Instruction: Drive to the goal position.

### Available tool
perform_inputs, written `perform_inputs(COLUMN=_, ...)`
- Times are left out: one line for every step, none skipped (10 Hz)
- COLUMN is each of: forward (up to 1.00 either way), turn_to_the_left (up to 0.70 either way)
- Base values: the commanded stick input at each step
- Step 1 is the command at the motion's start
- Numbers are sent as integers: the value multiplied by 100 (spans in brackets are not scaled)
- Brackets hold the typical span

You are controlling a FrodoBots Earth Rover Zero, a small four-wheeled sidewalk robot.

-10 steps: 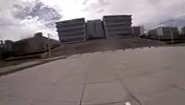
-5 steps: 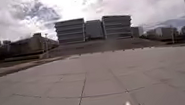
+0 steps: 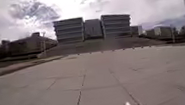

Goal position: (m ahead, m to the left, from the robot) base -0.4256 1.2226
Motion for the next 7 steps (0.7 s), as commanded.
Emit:
perform_inputs(forward=100, turn_to_the_left=1)
perform_inputs(forward=100, turn_to_the_left=1)
perform_inputs(forward=100, turn_to_the_left=1)
perform_inputs(forward=100, turn_to_the_left=1)
perform_inputs(forward=100, turn_to_the_left=1)
perform_inputs(forward=100, turn_to_the_left=1)
perform_inputs(forward=100, turn_to_the_left=1)
